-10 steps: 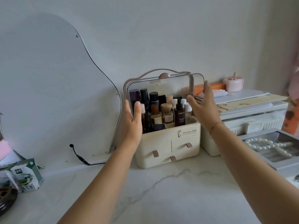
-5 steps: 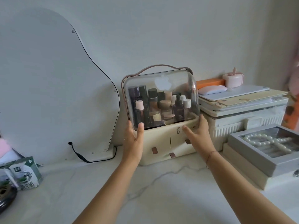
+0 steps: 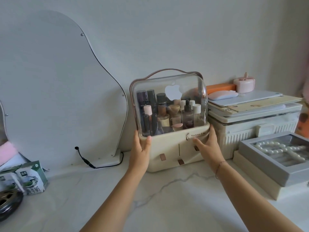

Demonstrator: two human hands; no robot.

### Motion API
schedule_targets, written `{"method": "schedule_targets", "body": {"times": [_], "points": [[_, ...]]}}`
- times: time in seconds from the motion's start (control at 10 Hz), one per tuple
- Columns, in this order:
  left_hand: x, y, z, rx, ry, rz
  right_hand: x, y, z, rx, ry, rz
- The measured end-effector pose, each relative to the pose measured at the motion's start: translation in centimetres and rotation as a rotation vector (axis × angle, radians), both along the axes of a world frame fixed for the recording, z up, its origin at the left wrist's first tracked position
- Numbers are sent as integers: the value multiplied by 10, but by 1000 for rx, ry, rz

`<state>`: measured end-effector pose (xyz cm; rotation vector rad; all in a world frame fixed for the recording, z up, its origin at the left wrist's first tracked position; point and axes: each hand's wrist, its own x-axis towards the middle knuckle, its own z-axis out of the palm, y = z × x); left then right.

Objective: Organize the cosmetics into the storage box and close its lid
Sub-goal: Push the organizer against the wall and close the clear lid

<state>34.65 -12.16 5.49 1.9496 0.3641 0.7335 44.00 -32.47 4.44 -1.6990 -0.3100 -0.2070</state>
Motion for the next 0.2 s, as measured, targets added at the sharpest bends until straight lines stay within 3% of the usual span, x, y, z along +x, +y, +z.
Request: {"method": "schedule_targets", "body": {"times": [0.1,0.2], "points": [[-32,1,-11,-15,93,-32,-12,-3,-3,-15,50,3],[-84,-2,-44,35,235,-49,-52,-12,-19,-106,-20,42]]}}
